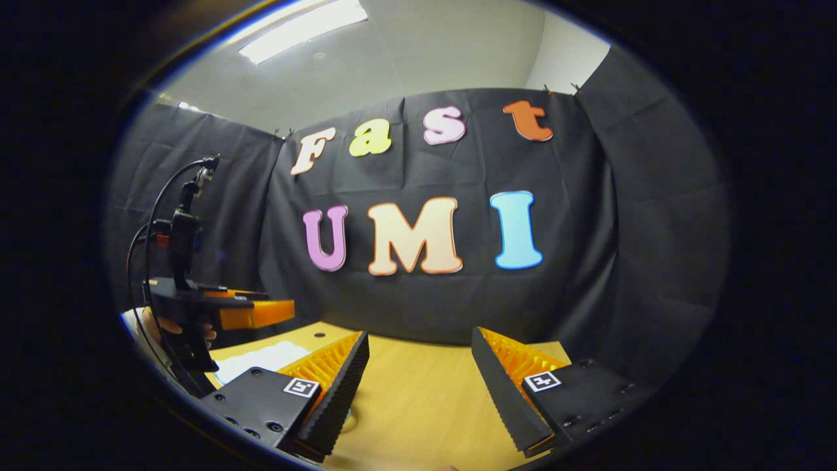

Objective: First open the suitcase, pack the skin care products into it, and then close the suitcase.

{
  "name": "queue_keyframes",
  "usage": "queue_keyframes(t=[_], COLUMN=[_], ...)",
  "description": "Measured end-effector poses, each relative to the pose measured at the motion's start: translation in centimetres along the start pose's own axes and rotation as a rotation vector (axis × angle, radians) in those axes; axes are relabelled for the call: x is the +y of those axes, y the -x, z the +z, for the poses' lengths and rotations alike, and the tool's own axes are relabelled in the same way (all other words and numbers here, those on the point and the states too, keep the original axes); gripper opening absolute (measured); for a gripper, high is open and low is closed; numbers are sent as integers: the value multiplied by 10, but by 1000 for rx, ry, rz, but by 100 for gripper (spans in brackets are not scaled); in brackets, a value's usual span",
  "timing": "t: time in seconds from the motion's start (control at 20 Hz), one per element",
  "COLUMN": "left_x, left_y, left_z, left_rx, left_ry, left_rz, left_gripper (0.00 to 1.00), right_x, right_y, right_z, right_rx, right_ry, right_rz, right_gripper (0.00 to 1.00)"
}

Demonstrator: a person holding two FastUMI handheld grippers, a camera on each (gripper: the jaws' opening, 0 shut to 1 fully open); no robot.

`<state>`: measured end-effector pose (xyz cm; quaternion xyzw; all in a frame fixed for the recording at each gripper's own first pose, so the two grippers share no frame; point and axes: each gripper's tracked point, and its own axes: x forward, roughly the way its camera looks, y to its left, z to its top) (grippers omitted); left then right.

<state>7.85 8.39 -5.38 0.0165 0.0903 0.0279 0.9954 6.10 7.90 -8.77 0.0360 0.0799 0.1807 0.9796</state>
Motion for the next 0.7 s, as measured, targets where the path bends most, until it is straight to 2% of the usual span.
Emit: queue_keyframes(t=[0.05,0.1,0.15,0.25,0.3,0.35,0.7], left_x=[3,4,7,10,8,7,15], left_y=[4,7,11,15,16,18,46], left_z=[13,22,31,47,50,51,69], left_rx=[-26,-41,-65,-105,-111,-102,-182], left_ry=[7,20,38,62,71,76,-9], left_rz=[2,1,3,-10,-26,-40,-81], left_gripper=[94,95,94,95,99,94,93], right_x=[3,8,13,17,18,23,40], right_y=[-1,1,3,6,13,19,44], right_z=[10,22,36,59,65,70,83], right_rx=[-16,-33,-59,-121,-134,-146,-172], right_ry=[4,6,12,42,52,53,53], right_rz=[-5,-5,-5,-35,-50,-58,-100], right_gripper=[98,94,98,97,97,97,97])
